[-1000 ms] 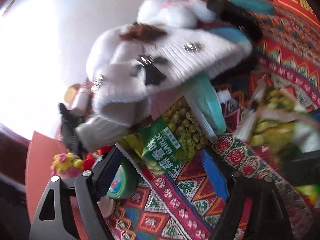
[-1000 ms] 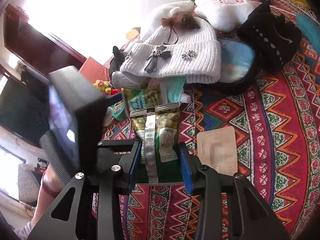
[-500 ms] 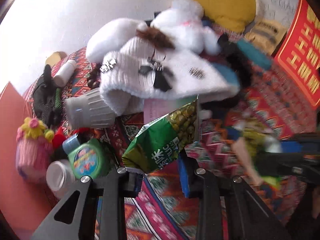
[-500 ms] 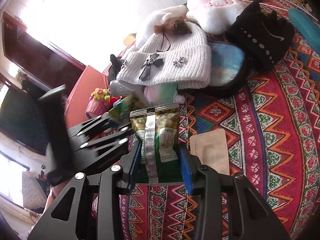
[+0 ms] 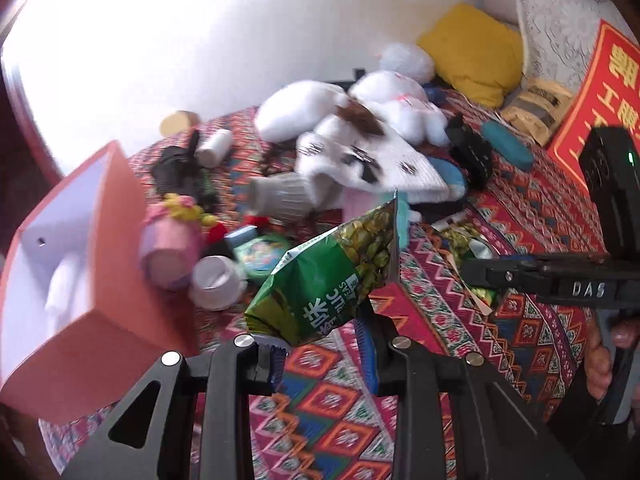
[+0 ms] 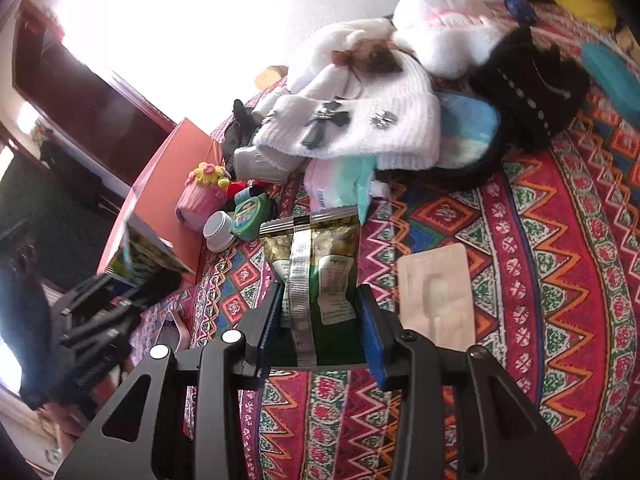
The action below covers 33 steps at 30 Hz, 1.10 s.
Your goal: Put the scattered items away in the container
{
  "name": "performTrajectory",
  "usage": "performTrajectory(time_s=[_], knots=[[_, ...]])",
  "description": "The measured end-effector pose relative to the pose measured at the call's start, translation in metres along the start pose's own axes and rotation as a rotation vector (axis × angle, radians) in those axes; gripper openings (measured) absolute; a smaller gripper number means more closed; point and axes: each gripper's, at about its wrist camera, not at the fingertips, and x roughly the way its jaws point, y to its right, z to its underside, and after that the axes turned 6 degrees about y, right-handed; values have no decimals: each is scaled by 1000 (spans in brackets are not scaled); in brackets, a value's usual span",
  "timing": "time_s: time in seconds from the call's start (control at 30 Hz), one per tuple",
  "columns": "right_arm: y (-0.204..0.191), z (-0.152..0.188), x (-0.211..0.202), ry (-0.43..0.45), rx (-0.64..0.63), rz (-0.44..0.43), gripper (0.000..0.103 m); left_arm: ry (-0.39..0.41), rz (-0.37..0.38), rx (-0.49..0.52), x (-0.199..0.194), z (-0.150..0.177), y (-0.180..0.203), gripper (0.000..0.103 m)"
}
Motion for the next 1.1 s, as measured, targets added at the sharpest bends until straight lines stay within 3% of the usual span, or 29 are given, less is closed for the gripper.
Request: performTrajectory(time_s=[0.3,0.47,0.63,0.8,0.83,0.87,0.9,0.93,1.0,1.1], knots=[[-121,-14,7,40,-177,-99,35,113,-115,-99,-54,-11,-70,26],[-204,-31,34,37,-258,-174,35,171,-204,-182,-73,-19,-141,27],[-268,-41,68,50,-372,-186,35,148,-244,-373,-71,8,-222,27],[-300,-39,112,3,-405,-178,37,106,-287,-437,-58,27,-257,28],[-302,-39,117,2,-407,-174,38,108,-296,-454,-58,30,-261,31],[-305,-38,122,2,-417,-174,52,113,-312,-468,-59,32,-265,35],[-306,-37,124,14,-426,-164,68,120,-319,-479,-61,33,-268,50],[-307,-37,123,41,-431,-145,93,127,-319,-489,-62,34,-271,72],[-304,-38,115,112,-432,-124,98,152,-332,-503,-68,35,-273,94],[-292,-45,102,125,-414,-117,98,169,-382,-498,-73,35,-272,103]])
